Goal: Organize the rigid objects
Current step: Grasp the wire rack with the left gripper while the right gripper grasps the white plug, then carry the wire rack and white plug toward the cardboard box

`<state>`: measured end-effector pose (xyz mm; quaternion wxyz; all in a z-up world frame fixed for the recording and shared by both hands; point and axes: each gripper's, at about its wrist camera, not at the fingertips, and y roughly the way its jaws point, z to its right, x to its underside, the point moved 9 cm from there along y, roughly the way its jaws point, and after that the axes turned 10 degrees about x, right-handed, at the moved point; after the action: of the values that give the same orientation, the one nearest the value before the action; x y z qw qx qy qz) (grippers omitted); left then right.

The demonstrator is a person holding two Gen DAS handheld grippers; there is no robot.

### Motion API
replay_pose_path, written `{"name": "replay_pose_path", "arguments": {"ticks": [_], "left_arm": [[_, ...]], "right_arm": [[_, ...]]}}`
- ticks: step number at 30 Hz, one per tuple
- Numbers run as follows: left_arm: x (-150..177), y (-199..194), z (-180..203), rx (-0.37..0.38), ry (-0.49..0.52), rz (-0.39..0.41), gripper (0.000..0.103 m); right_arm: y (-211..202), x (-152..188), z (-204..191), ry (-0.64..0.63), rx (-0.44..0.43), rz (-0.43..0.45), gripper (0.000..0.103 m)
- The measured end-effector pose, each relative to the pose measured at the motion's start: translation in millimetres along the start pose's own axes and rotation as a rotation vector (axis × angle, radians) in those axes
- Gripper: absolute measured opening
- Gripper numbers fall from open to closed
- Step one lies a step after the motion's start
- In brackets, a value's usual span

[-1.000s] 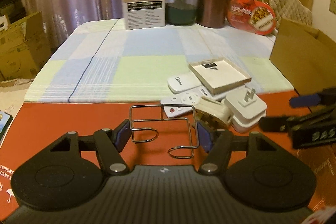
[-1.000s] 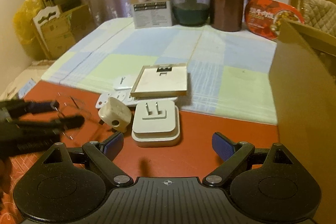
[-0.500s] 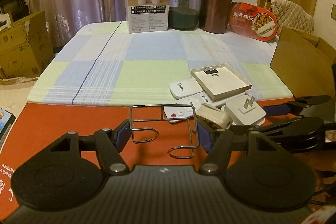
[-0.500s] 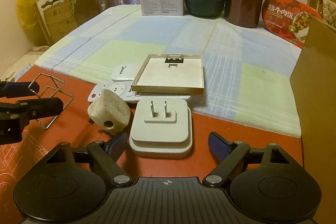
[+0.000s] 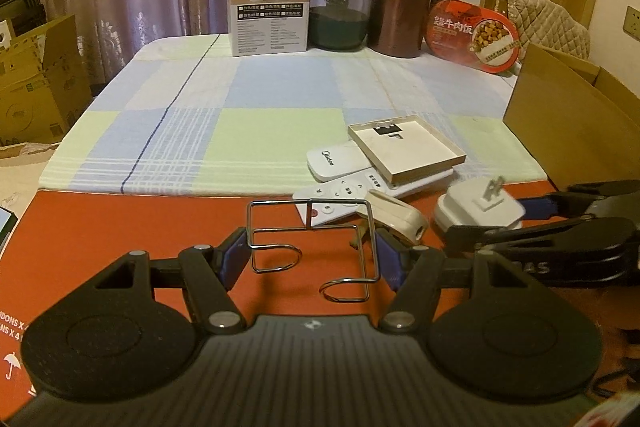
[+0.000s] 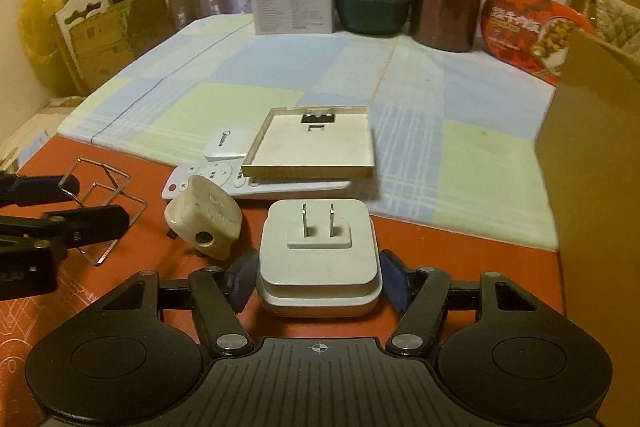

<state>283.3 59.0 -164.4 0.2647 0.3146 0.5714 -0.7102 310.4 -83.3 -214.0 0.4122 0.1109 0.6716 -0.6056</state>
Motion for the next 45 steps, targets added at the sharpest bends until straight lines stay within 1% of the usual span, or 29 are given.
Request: {"name": "replay_pose_path", "arguments": {"ticks": [4, 7, 12, 16, 19, 23, 26, 31, 37, 40, 45], "left_arm": [[3, -5, 2, 0.012, 0.002, -0.008, 0.062], [2, -16, 7, 0.005, 0.02, -0.002, 0.062], [-12, -40, 24, 0.008, 0.049, 0.021, 0.062], [-31, -68, 53, 0.036, 0.075, 0.054, 0.062], [-45, -83, 80, 0.06, 0.105, 0.077, 0.062], [-57, -98, 120, 0.116, 0.119, 0.094, 0.062], [-62, -106, 153, 0.159, 0.136, 0.1, 0.062], [-70, -111, 203, 0.223, 0.17, 0.104, 0.062], [-72, -105, 252, 0.289, 0.213, 0.087, 0.062], [-72, -97, 275, 0.334, 0.219, 0.072, 0.062], [-72, -79, 310, 0.367, 0.275, 0.054, 0.062]], "right_arm": [[-22, -1, 5, 0.02, 0.02, 0.025, 0.061], [-42, -2, 6, 0.045, 0.021, 0.048, 0.061], [-90, -8, 11, 0.06, 0.026, 0.103, 0.061], [-134, -16, 26, 0.095, 0.035, 0.142, 0.061], [-165, -24, 43, 0.109, 0.06, 0.179, 0.061], [-204, -29, 80, 0.158, 0.101, 0.201, 0.061], [-225, -26, 110, 0.193, 0.138, 0.201, 0.061], [-245, -11, 158, 0.281, 0.17, 0.163, 0.061], [-264, 7, 206, 0.327, 0.218, 0.153, 0.061], [-264, 13, 224, 0.349, 0.218, 0.135, 0.061], [-258, 16, 251, 0.375, 0.233, 0.119, 0.061]]}}
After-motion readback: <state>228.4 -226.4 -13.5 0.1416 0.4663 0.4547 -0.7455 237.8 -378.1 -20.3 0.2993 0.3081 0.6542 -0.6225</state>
